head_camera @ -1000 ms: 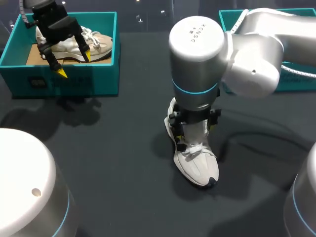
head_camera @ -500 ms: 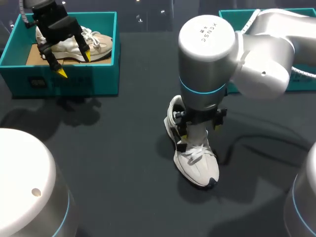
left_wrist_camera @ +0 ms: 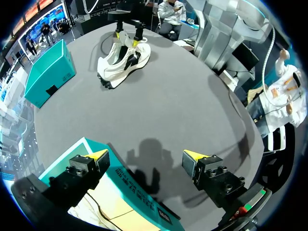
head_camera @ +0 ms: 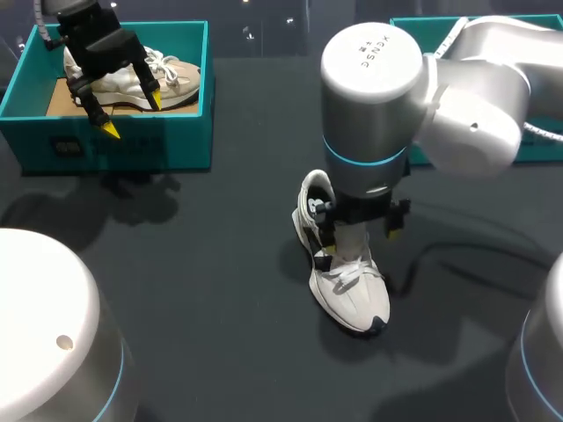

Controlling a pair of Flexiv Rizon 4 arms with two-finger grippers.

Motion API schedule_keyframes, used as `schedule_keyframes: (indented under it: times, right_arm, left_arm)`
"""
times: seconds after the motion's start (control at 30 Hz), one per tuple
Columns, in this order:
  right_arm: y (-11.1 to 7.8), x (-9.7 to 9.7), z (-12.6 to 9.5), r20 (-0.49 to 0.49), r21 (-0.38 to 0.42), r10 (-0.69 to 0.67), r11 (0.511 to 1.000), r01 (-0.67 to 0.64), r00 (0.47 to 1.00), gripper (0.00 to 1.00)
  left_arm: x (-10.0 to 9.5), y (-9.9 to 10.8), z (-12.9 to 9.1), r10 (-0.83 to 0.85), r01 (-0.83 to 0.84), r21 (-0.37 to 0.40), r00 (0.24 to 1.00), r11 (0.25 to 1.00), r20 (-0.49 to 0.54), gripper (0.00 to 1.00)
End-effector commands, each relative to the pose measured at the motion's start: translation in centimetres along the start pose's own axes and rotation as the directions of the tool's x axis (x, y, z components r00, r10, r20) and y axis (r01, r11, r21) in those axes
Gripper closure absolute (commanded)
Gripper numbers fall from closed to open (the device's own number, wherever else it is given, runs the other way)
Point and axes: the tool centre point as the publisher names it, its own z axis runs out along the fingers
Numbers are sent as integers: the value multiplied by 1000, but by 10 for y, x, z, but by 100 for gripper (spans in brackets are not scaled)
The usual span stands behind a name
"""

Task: Take the shoe out of the shoebox, open the shoe tongue, remove and reinsert the insole, then place the shoe into the shoebox

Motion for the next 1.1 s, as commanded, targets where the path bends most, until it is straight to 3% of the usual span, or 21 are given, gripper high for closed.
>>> schedule_keyframes:
  times: [0.03,0.2,0.3,0.5,0.6,0.87,1.1]
  right_arm:
    - [-11,-4,-11,6,-6,14,1000,-14,1000,2]
    - [-21,-4,-17,7,0,30,1000,-30,1000,6]
    - [-28,-3,-20,-6,-2,24,1000,-24,1000,16]
    - [-36,2,-29,-58,-23,-22,1000,21,998,27]
    - [-38,4,-31,-60,-18,-29,999,28,998,41]
    - [-29,16,-40,-63,-44,-61,997,59,996,62]
    - [-11,21,-32,-77,-61,-98,994,93,992,62]
  left_arm:
    - [0,0,-1,0,0,-2,1000,1000,-2,0]
    - [0,0,-1,0,0,-2,1000,1000,-2,0]
    - [0,0,-1,0,0,-2,1000,1000,-2,0]
    - [0,0,-1,0,0,-2,1000,1000,-2,0]
    - [0,0,-1,0,0,-2,1000,1000,-2,0]
    - [0,0,-1,0,0,-2,1000,1000,-2,0]
    - [0,0,-1,0,0,-2,1000,1000,-2,0]
